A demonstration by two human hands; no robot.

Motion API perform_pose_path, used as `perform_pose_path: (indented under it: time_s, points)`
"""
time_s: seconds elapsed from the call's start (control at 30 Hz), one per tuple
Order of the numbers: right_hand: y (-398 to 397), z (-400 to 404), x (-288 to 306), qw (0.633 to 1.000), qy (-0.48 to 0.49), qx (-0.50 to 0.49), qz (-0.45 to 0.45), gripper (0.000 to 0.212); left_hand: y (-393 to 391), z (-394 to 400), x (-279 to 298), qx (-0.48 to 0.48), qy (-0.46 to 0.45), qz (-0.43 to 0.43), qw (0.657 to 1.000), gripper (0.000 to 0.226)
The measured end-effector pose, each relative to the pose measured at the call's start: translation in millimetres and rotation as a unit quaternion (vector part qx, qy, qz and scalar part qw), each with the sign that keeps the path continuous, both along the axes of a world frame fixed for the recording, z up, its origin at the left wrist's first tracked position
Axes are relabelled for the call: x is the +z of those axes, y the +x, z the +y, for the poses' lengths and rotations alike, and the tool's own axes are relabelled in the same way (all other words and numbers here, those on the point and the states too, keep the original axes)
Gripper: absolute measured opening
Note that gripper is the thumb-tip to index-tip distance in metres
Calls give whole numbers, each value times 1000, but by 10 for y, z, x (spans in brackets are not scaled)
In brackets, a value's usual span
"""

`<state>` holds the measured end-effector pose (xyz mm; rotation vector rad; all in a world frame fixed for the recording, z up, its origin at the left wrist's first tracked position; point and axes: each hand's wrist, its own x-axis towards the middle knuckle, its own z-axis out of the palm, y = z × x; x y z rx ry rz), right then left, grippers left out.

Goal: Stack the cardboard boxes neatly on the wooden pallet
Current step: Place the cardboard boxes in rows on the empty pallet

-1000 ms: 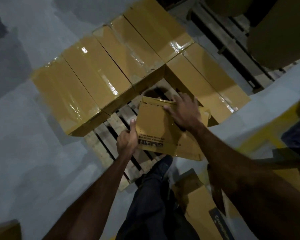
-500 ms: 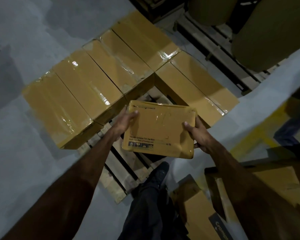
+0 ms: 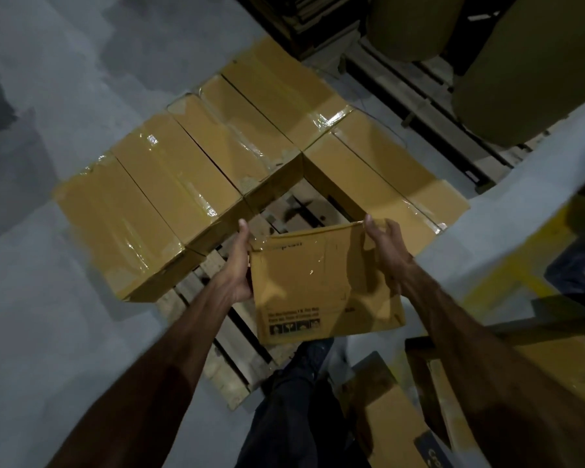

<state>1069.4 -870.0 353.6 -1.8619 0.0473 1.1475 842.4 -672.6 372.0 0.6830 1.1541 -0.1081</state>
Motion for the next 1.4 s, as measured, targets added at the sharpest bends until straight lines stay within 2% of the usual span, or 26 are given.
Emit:
perform_pose_path:
  time_s: [0.07,0.23,0.33,0.4,0.43,0.5,0.53,0.67,0.73,0.83,0.9,1.0,1.07,1.17,1.27,1.4]
  points:
    - [5,-111,122,999,-15,28,-34,107,1,-241,97,16,2,27,1000,91]
    - [32,-472,309,994,-53,38,-91,94,-81,-902,168,61,28,38,997,42]
    - [75,-758,292,995,-37,33,-85,92,-179,-1412,-28,131,71,68,986,62]
    - [80,-947,221,997,-13,30,-77,71,-233,-1781,-167,176,111,96,973,82]
    - [82,-1032,167,997,0,27,-74,57,-268,-1959,-244,192,116,78,971,80]
    - [92,-1198,23,996,16,28,-78,35,-291,-2293,-328,236,123,42,963,48]
    - [93,-1268,-57,996,18,29,-83,29,-303,-2432,-442,247,122,35,961,42]
    - [133,-1457,-487,996,-1,13,-86,17,-215,-2737,-951,239,121,46,962,58]
    - [224,-1526,-699,997,-13,-31,-76,14,-122,-2853,-1198,223,124,55,965,66]
    - [325,-1677,-1043,997,-22,-55,-56,18,-6,-3097,-1514,192,110,77,972,83]
    - [303,-1819,-1277,997,-18,-46,-63,14,55,-3248,-1700,187,114,100,971,86]
    - [246,-1982,-1593,993,-20,-90,-72,13,116,-3360,-1982,180,107,97,973,90]
    - [267,-2045,-1824,990,-36,-102,-85,25,186,-3321,-2149,156,85,85,980,83]
    - [298,-2131,-2182,992,-69,-48,-98,53,275,-3214,-2431,115,93,100,984,70]
    - [348,-2131,-2499,991,-73,-21,-113,60,354,-3072,-2722,62,127,130,981,66]
    - [446,-2062,-2779,989,-88,-3,-123,72,484,-2866,-3028,17,123,156,980,75]
